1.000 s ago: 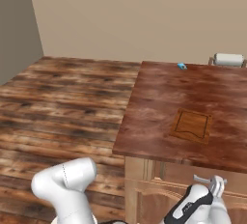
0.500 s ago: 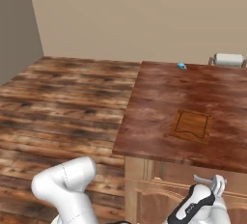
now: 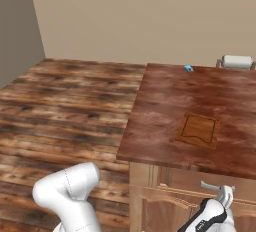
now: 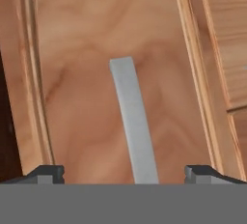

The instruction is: Open the drawer on the right and place the cutting tools on the cutting board.

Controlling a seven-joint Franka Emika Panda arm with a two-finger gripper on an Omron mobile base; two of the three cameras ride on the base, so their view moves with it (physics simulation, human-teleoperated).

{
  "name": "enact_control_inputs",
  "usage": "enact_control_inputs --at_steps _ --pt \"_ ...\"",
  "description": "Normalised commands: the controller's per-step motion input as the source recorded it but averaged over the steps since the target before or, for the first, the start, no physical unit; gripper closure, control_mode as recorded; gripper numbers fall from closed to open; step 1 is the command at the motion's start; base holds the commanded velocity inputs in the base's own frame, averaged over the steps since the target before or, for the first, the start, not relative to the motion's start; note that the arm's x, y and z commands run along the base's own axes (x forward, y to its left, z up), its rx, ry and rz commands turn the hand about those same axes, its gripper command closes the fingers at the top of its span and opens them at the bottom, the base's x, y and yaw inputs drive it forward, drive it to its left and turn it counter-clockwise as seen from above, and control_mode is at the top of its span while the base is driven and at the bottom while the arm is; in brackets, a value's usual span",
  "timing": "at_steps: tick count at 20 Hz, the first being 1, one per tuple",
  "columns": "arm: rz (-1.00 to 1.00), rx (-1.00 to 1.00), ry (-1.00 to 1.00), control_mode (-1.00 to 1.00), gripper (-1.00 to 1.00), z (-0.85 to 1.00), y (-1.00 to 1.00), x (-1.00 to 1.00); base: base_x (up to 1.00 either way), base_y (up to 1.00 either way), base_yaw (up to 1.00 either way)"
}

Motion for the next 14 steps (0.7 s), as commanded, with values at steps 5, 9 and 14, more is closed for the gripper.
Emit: enact_control_inputs --at_steps 5,9,14 --pt "0.0 0.0 -0.11 -1.0 -1.0 -0.12 0.0 0.09 0.0 0.0 0.0" --pt "0.0 0.0 -0.08 -1.0 -1.0 -0.13 0.0 0.17 0.0 0.0 0.0" --pt "0.0 0.0 -0.05 -1.0 -1.0 -0.18 0.0 0.16 0.0 0.0 0.0"
